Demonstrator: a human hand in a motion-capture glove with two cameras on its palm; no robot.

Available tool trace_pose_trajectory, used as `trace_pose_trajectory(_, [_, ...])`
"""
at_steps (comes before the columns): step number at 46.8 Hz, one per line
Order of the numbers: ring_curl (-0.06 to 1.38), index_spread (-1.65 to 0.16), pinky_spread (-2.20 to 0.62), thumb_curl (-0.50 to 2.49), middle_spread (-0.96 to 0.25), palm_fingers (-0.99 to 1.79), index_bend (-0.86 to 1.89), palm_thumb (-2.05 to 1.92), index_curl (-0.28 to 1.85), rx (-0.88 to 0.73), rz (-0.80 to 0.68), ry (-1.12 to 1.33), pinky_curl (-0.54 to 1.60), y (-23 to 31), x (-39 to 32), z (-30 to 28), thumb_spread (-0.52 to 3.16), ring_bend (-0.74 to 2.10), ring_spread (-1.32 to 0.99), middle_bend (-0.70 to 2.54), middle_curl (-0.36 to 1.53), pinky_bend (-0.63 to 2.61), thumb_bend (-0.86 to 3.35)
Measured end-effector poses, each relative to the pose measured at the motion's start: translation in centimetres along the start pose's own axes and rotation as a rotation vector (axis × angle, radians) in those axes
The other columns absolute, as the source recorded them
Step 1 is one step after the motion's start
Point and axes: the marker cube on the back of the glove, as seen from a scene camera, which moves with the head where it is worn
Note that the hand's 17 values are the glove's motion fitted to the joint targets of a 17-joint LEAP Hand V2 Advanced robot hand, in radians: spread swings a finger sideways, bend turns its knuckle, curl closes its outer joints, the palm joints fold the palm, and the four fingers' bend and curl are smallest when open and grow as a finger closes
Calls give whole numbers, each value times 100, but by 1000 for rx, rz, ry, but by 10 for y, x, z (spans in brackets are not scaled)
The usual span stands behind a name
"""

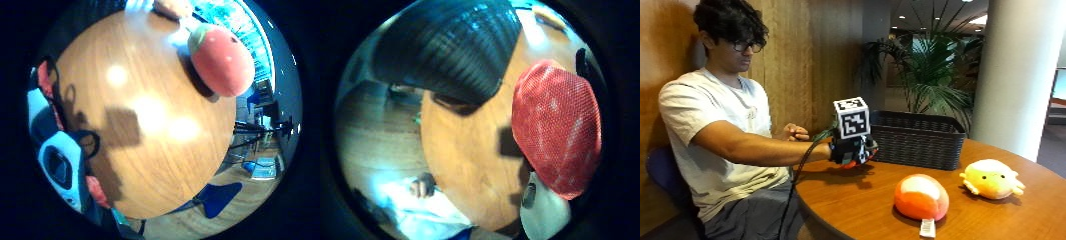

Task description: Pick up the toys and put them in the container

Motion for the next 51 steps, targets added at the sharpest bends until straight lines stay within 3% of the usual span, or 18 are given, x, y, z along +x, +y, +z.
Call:
trace_pose_trajectory(9, [66,-50,-43,80,-38,114,67,71,39,96,-128,46,58,-14,-16,-97,91,139,-41,115,69,116,27])
trace_pose_trajectory(22, [71,-54,-44,96,-39,102,84,69,58,185,-155,106,63,-63,-75,-200,78,149,-40,124,83,123,29])
trace_pose_trajectory(31, [73,-55,-44,105,-39,96,87,66,70,180,-153,144,66,-98,-105,-218,71,154,-39,128,90,128,30])
trace_pose_trajectory(51, [73,-58,-43,124,-37,88,86,59,98,99,-197,132,68,-200,-153,-192,61,159,-37,130,100,135,31])
